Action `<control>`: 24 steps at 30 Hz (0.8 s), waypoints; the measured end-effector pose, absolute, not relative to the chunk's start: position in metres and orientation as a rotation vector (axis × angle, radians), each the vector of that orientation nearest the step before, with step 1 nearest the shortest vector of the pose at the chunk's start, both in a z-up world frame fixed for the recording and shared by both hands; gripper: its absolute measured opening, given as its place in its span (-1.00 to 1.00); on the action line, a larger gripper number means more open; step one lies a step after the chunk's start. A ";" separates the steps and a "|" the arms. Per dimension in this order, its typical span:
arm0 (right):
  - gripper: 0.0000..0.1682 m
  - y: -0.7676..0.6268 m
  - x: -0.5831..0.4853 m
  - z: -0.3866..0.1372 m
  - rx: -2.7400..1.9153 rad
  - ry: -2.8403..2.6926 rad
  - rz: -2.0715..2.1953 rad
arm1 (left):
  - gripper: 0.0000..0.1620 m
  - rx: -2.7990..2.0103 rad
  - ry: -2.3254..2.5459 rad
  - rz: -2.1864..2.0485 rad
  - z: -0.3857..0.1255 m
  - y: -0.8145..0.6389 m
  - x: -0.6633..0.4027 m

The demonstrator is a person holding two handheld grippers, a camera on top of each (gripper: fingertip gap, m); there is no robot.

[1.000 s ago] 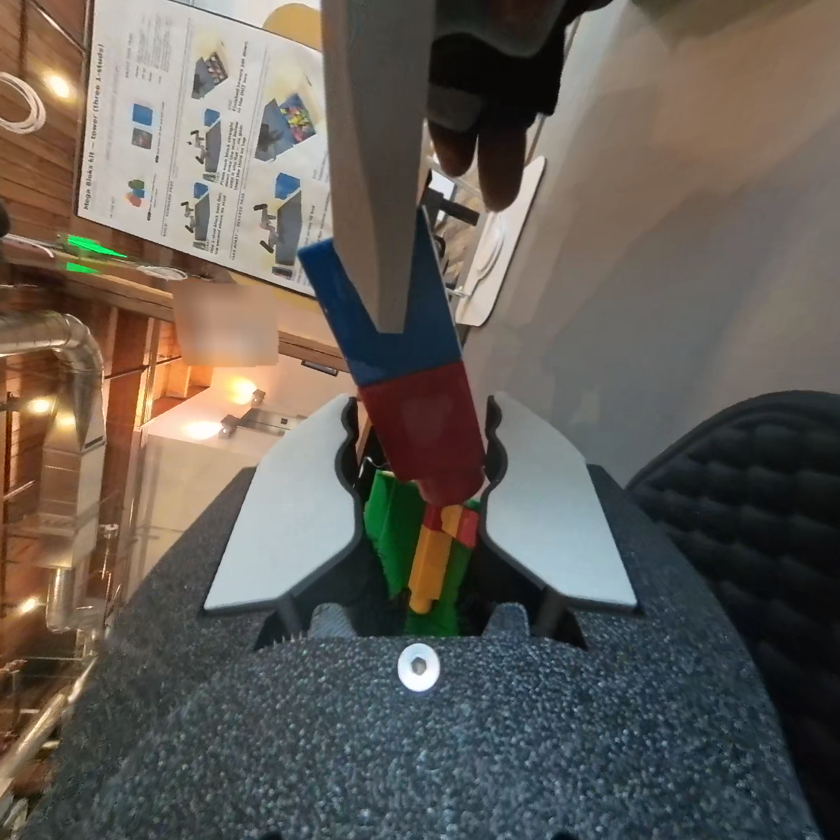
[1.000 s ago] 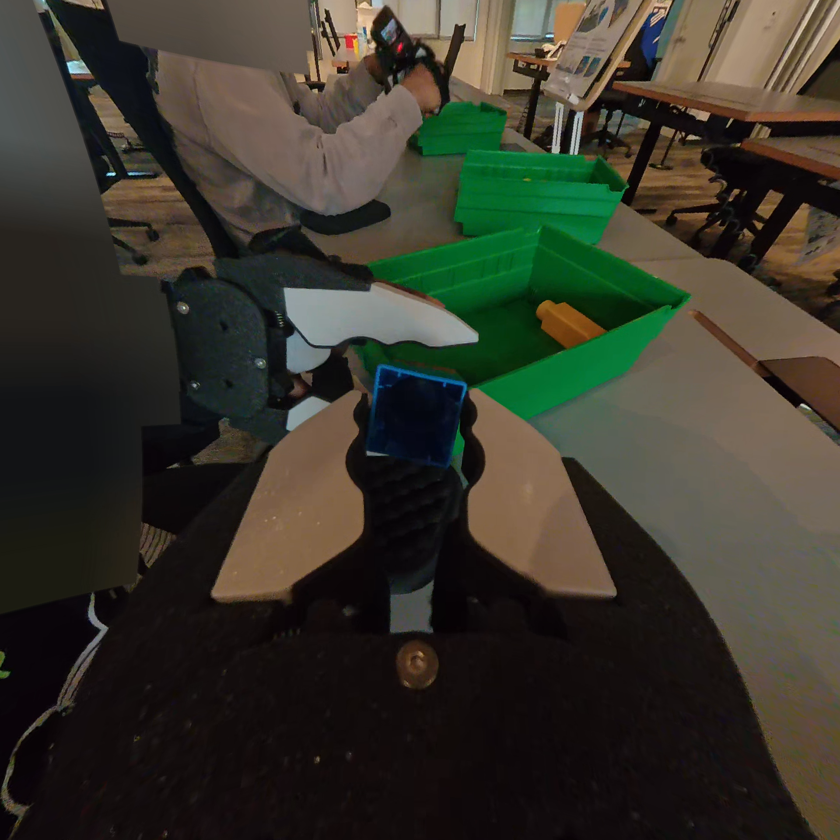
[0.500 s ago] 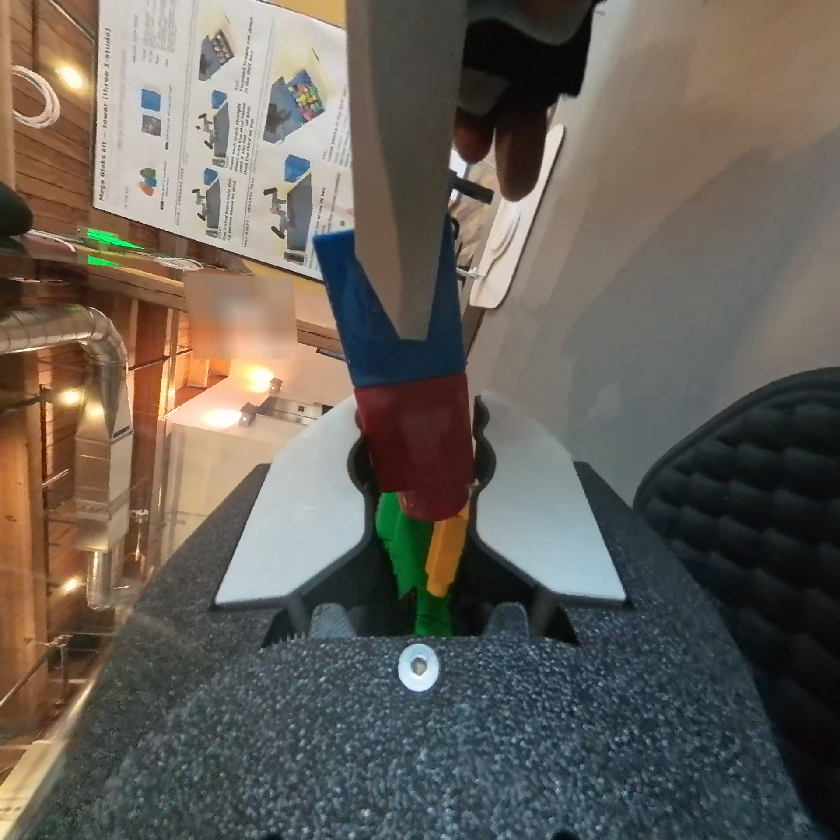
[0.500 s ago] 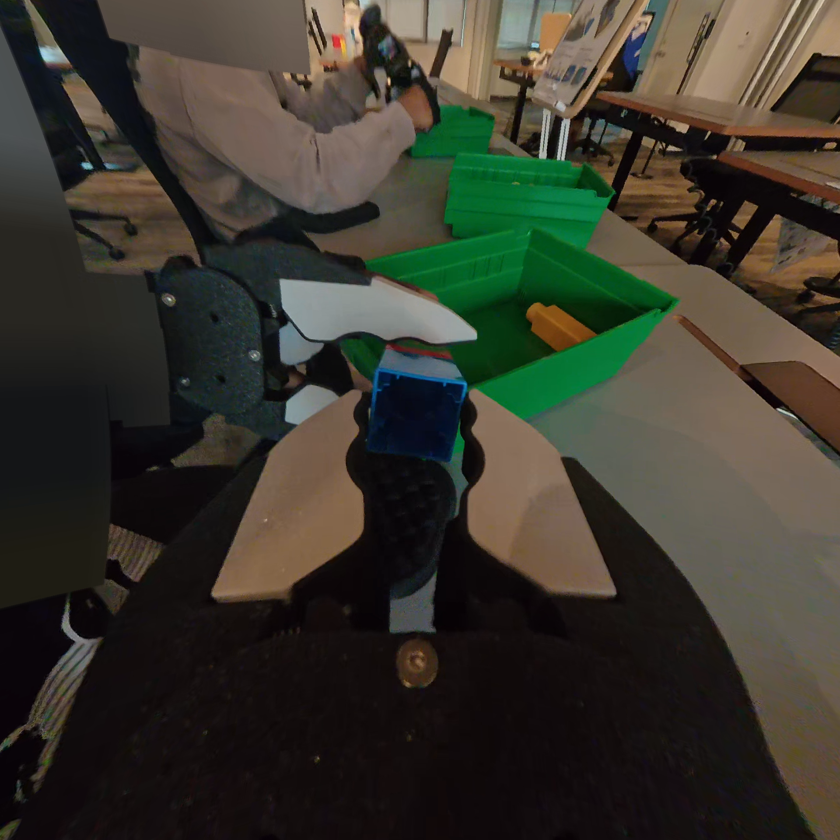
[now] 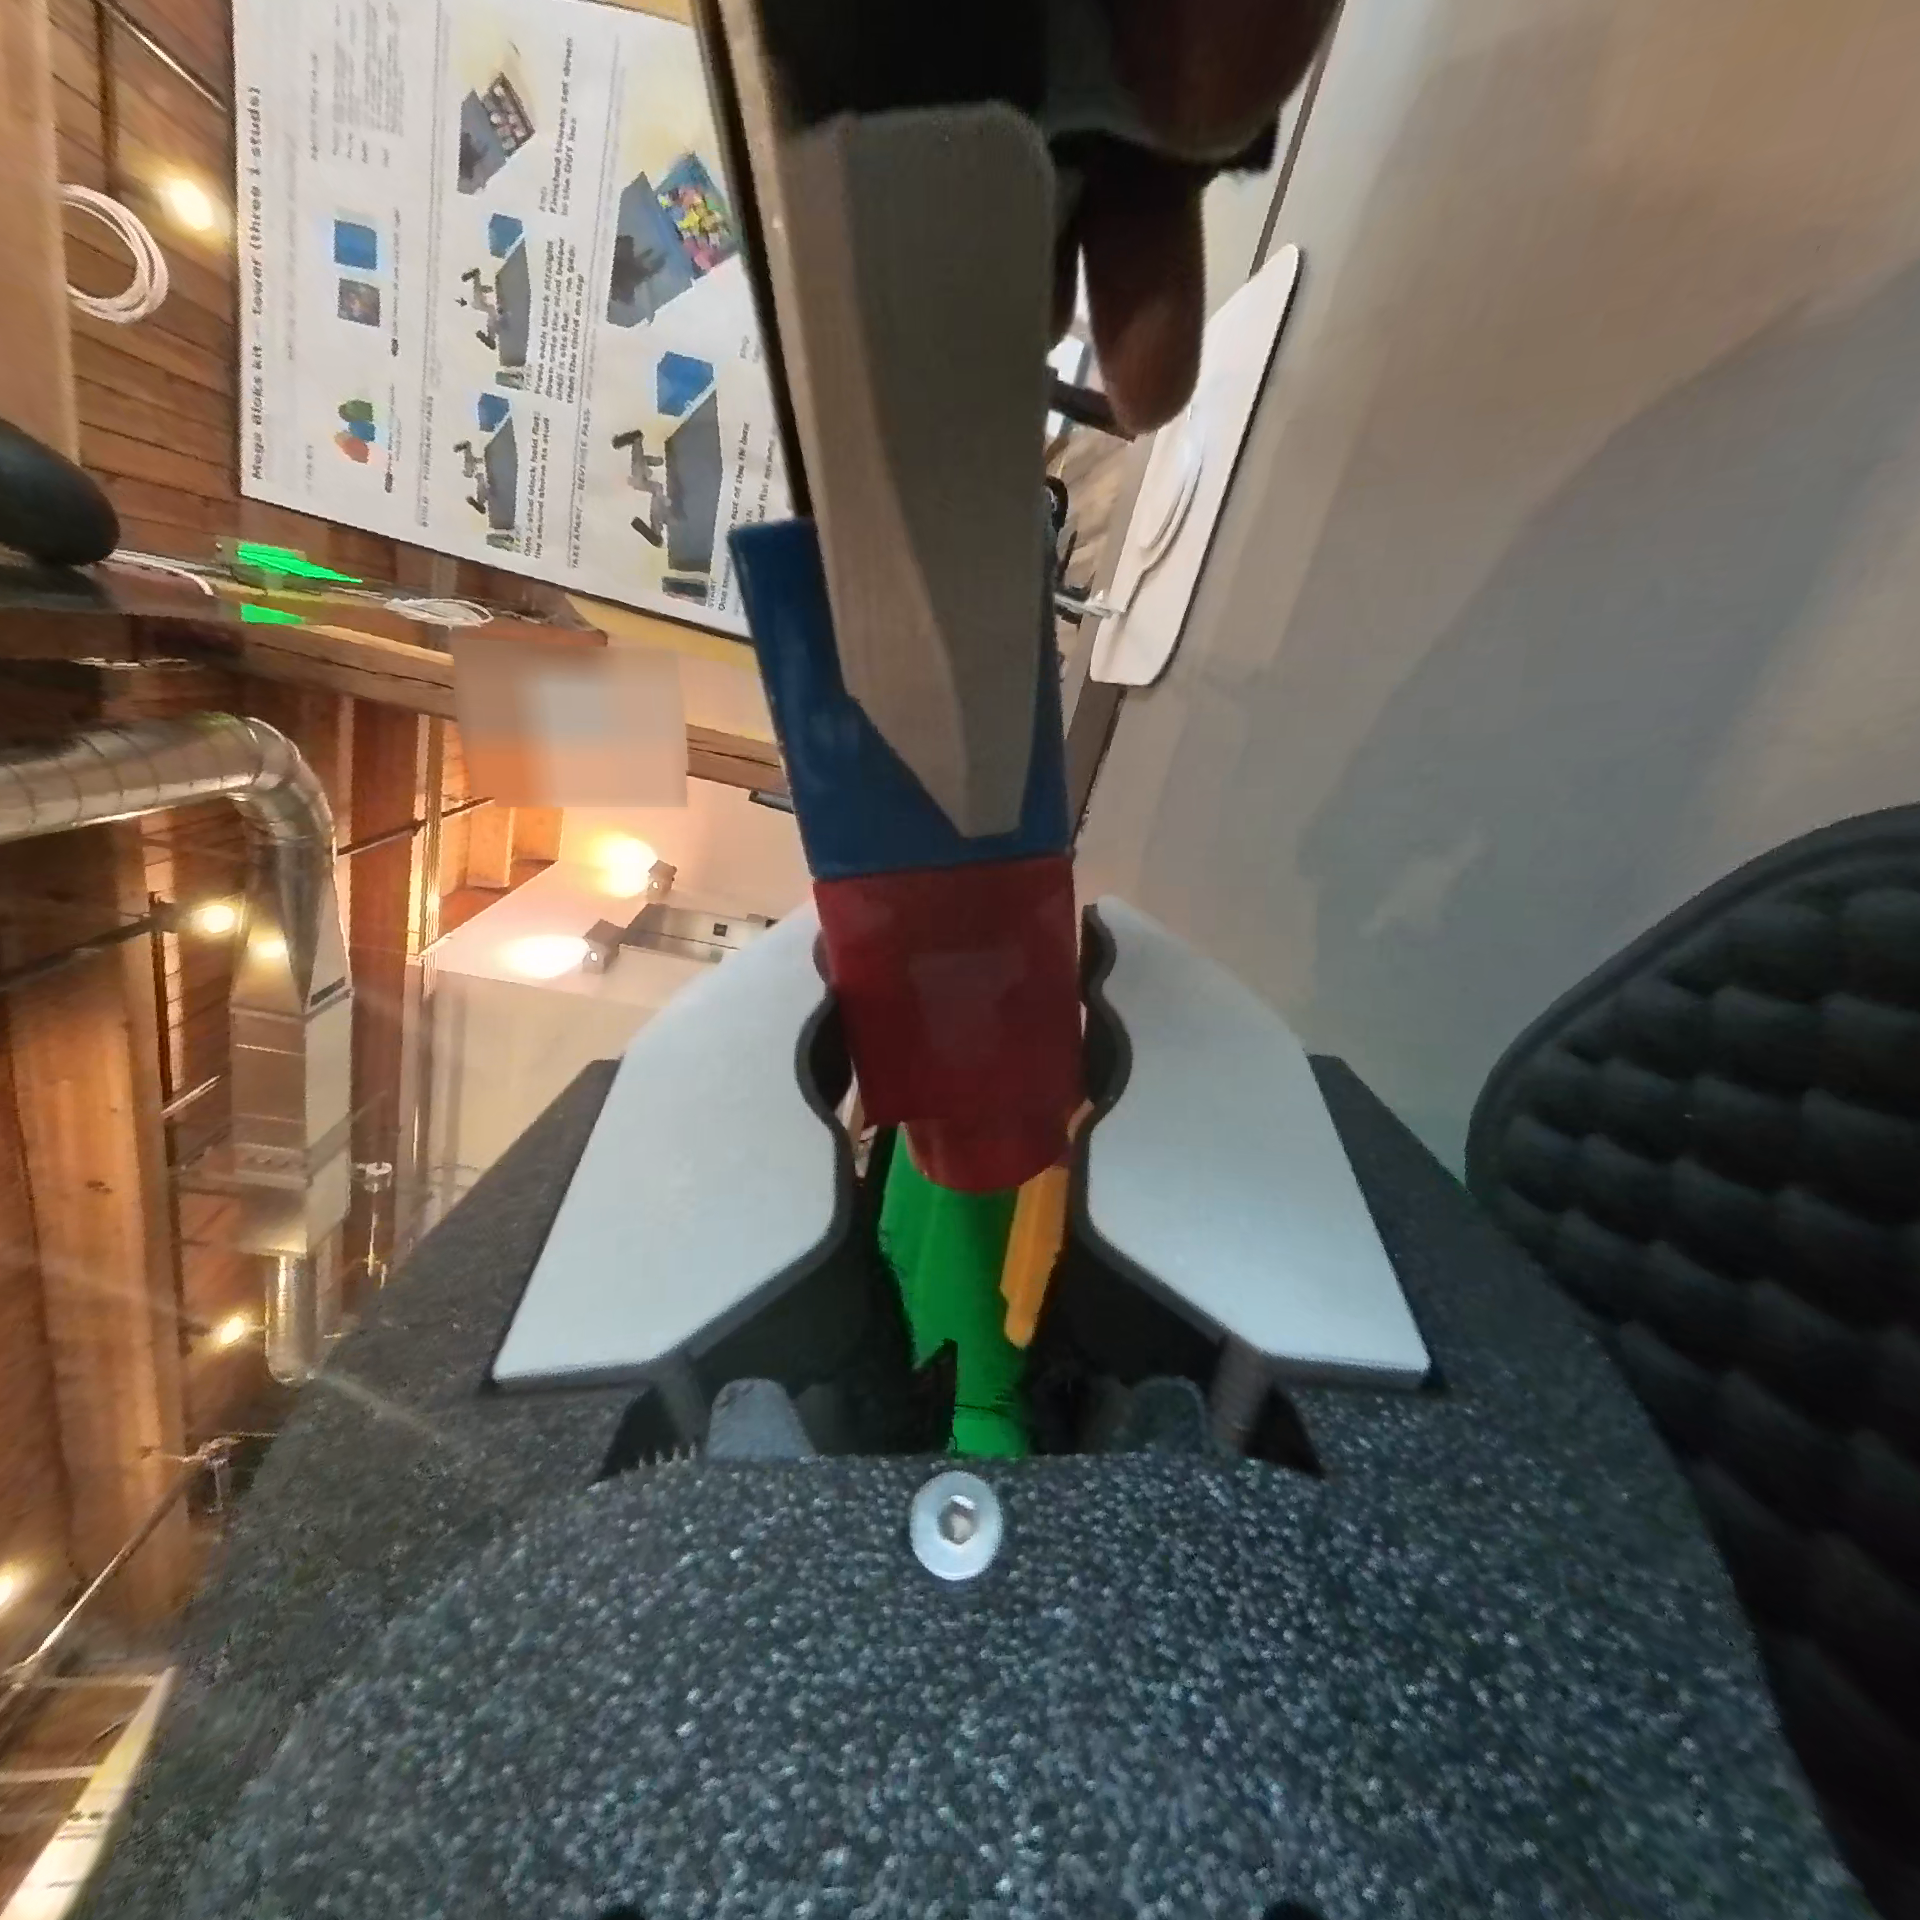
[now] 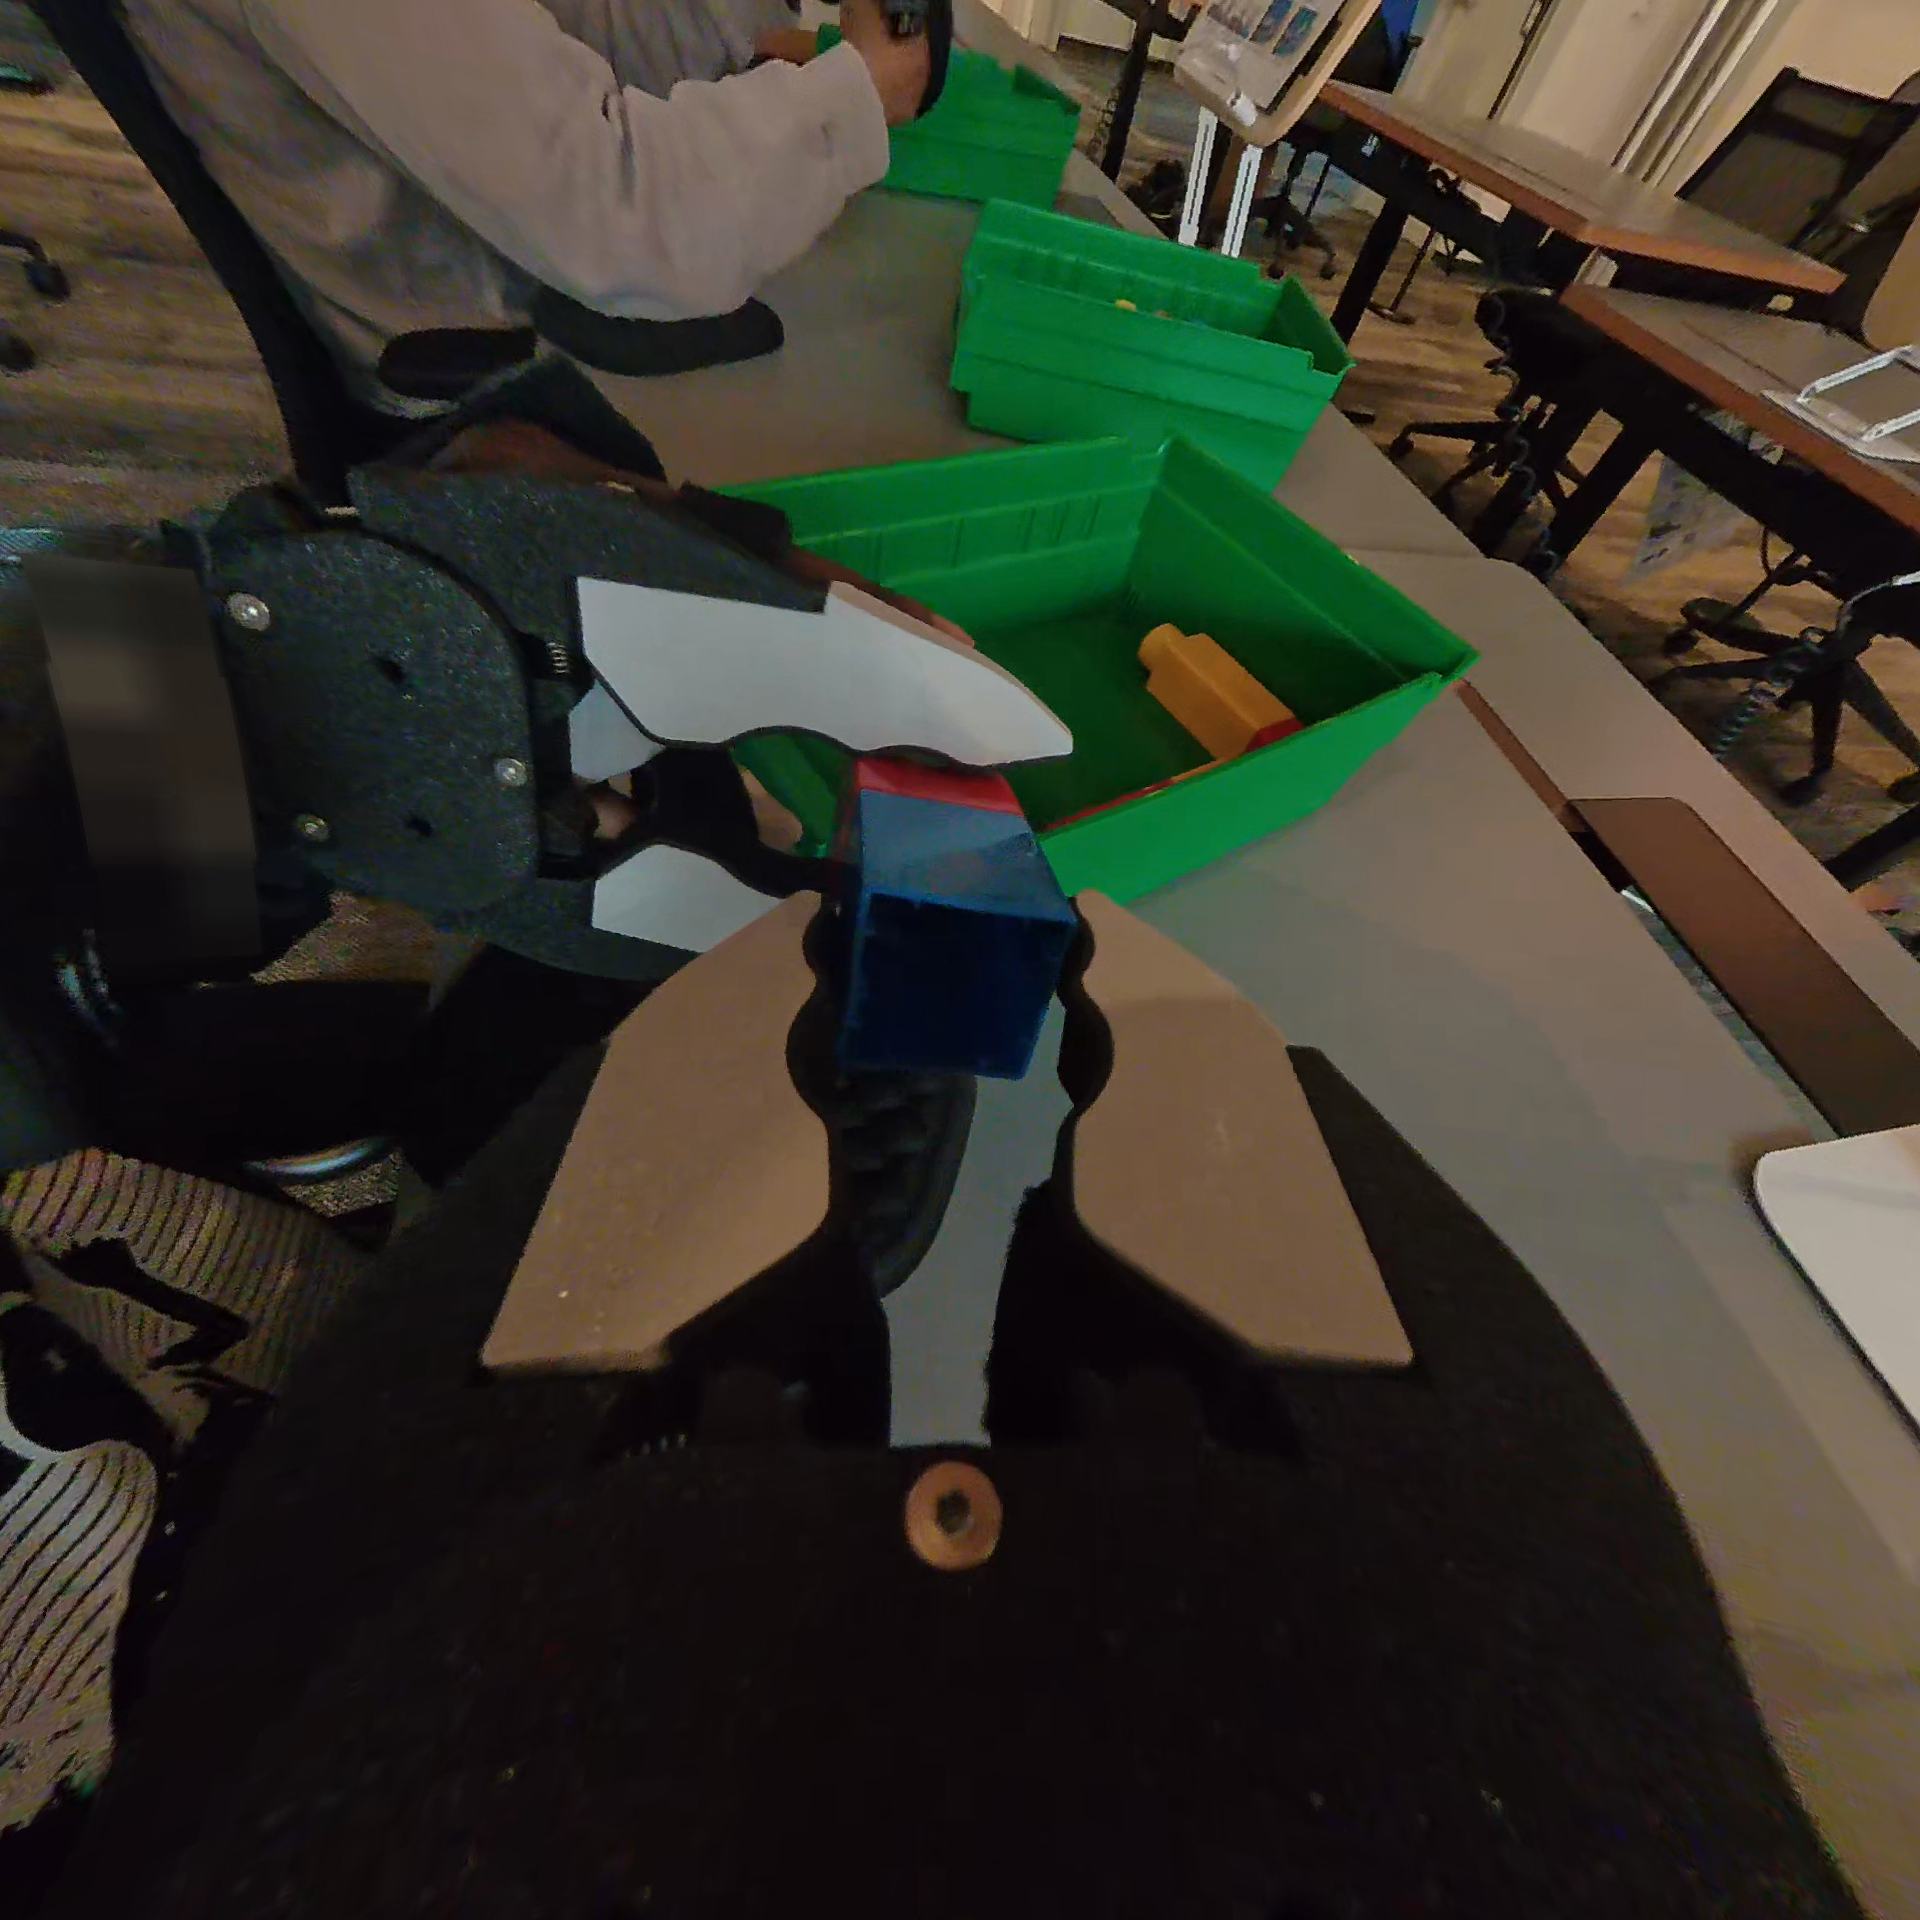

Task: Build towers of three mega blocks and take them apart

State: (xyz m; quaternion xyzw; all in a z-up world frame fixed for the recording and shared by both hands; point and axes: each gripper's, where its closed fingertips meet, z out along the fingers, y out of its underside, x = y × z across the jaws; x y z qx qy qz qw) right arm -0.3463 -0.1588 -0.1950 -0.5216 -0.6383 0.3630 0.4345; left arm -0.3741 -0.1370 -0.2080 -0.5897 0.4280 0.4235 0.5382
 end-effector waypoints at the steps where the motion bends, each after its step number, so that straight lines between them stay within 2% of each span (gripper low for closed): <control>1: -0.53 -0.159 -0.345 -0.194 -1.299 -1.587 0.904 | -0.49 -1.401 1.018 1.007 -0.207 -0.137 -0.373; 9: -0.55 -0.157 -0.334 -0.189 -1.308 -1.550 0.914 | -0.50 -1.397 1.020 0.996 -0.202 -0.134 -0.367; 12: -0.56 -0.140 -0.311 -0.175 -1.303 -1.469 0.845 | -0.50 -1.480 0.933 1.160 -0.201 -0.132 -0.414; 13: -0.56 -0.135 -0.300 -0.169 -1.305 -1.443 0.861 | -0.50 -1.505 0.886 1.101 -0.201 -0.133 -0.424; 16: -0.55 -0.110 -0.260 -0.163 -1.352 -1.369 0.787 | -0.49 -1.531 0.738 0.876 -0.191 -0.143 -0.433; 24: -0.54 -0.012 -0.085 -0.154 -1.632 -1.127 0.242 | -0.49 -1.574 0.592 0.707 -0.193 -0.155 -0.446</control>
